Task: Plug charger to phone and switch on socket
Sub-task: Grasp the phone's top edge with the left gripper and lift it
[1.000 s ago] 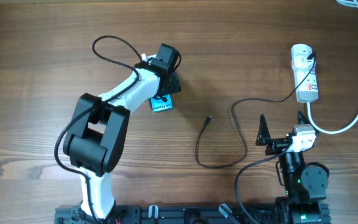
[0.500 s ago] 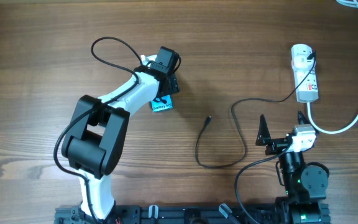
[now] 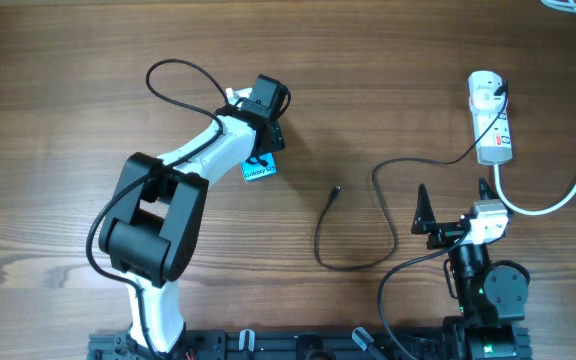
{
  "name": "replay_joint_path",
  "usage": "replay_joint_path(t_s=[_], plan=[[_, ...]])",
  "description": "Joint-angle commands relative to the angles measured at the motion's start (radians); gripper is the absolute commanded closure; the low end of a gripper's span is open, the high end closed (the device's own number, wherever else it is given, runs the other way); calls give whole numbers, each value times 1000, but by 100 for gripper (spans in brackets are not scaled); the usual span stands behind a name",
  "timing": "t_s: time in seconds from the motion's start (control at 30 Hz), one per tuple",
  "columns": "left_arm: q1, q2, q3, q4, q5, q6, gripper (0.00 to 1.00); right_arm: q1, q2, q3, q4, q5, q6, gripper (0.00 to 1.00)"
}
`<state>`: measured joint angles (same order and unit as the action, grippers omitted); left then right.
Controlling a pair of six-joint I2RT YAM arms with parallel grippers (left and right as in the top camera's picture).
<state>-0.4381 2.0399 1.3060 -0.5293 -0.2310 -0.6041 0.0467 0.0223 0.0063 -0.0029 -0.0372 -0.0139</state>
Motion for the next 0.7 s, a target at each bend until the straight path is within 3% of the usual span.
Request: replay_joint_path(t_s=[0.0,0.47,0.67], plan=[[5,13,-35,-1,47,-6,22,-3,-2,-1,3,-15,-12,0],[9,-137,-35,-75,59,-11,28,-3,-2,-1,3,-15,-12,0],[89,-142,-35,-121,299,-41,30,-3,-2,-1,3,-15,-13,0]])
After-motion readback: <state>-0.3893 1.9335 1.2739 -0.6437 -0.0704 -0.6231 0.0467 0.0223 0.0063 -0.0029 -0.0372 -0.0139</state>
